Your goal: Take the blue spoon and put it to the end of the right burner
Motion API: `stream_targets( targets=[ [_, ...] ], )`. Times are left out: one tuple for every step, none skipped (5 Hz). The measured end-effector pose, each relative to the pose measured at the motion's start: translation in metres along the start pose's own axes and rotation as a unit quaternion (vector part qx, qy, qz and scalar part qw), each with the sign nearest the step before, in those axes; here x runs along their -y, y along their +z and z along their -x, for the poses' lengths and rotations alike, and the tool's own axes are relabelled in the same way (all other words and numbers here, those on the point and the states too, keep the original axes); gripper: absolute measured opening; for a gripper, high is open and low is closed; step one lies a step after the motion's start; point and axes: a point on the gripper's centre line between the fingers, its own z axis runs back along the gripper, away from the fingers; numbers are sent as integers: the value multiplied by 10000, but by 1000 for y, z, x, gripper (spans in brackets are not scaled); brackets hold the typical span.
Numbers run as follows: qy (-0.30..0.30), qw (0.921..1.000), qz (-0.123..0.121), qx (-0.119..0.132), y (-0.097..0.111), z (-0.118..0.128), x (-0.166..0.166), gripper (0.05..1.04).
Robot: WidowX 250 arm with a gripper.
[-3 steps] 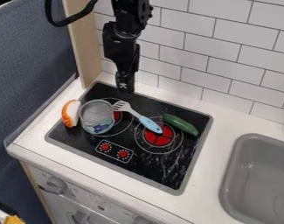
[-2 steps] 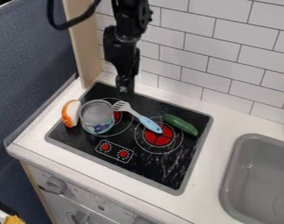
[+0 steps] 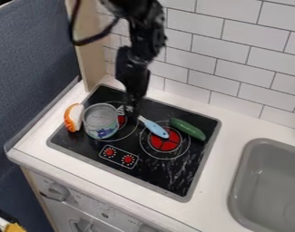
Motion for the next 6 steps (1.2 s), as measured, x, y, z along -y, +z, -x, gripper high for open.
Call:
stream_targets(
  targets=[
    [-377, 9993, -77, -9, -18, 9, 0, 1000],
    [-535, 9984, -104, -150, -31, 17, -1, 1000],
    [-648, 9970, -226, -370, -38, 25, -2, 1000],
    [-697, 9965, -383, -266, -51, 25, -4, 954],
    [-551, 9977, -265, -303, -52, 26, -1, 663],
    [-521, 9977, -312, -286, -52, 24, -2, 361]
  ],
)
